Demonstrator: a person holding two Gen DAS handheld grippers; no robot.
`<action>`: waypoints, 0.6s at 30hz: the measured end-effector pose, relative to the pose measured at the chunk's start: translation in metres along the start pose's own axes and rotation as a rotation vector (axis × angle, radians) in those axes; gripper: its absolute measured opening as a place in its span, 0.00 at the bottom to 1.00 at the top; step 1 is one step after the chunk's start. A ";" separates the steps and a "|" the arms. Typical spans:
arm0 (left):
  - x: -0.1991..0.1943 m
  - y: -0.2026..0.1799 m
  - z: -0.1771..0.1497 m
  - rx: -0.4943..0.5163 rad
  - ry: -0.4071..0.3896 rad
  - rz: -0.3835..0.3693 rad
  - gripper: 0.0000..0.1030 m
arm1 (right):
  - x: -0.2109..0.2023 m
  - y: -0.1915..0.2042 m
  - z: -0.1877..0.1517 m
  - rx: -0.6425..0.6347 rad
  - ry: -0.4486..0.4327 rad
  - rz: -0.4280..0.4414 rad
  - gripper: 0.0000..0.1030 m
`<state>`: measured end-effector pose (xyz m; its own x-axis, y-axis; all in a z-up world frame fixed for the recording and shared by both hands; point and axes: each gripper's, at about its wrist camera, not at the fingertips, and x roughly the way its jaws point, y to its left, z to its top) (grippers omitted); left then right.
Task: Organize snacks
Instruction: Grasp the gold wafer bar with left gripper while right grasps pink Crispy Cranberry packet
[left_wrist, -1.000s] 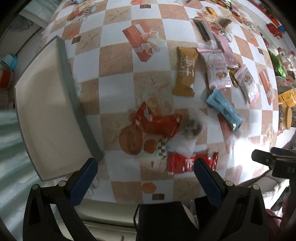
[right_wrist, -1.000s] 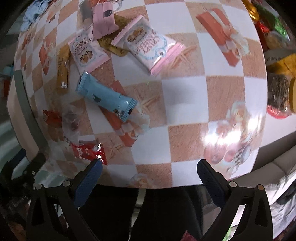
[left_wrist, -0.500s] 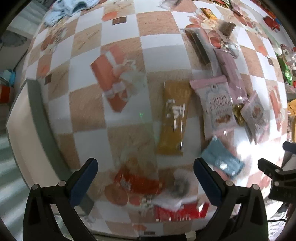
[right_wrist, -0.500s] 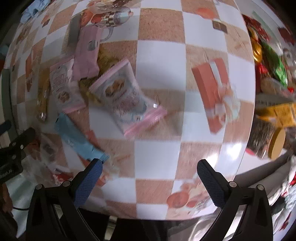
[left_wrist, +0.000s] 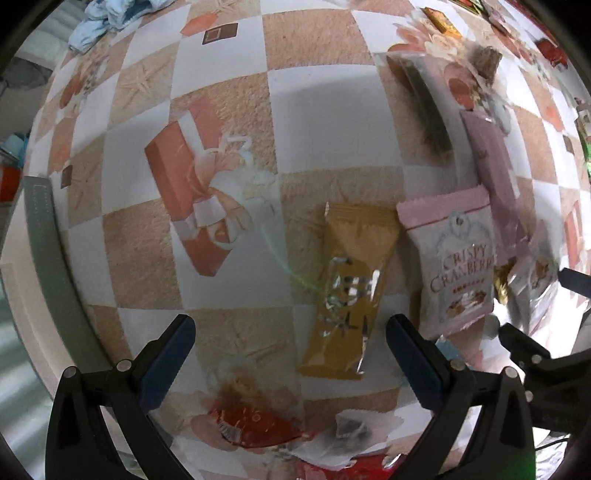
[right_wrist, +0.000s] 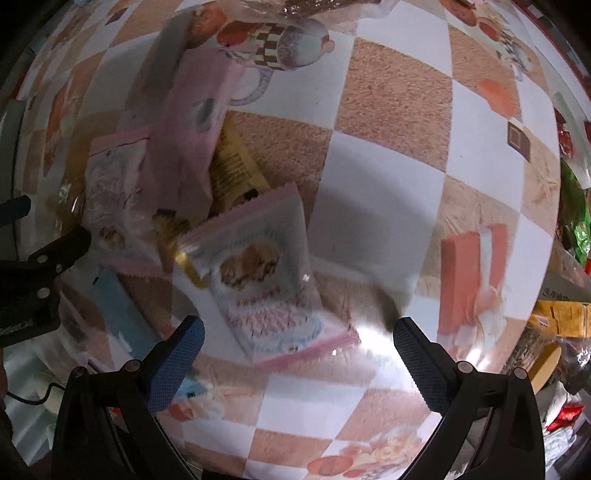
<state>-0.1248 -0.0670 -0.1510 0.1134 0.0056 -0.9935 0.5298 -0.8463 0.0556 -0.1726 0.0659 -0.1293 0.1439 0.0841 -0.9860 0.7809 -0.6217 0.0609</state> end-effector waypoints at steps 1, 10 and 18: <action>0.002 0.001 0.002 -0.001 -0.001 -0.005 1.00 | -0.001 0.001 0.002 -0.005 -0.009 -0.009 1.00; 0.019 0.014 0.008 -0.039 0.024 -0.075 1.00 | -0.007 0.008 0.015 -0.026 -0.031 -0.011 1.00; 0.023 0.015 0.010 0.002 0.016 -0.042 0.95 | -0.004 -0.007 0.012 0.014 -0.014 0.001 1.00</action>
<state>-0.1227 -0.0855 -0.1739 0.1048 0.0497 -0.9932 0.5324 -0.8464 0.0139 -0.1863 0.0602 -0.1274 0.1359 0.0733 -0.9880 0.7725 -0.6323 0.0594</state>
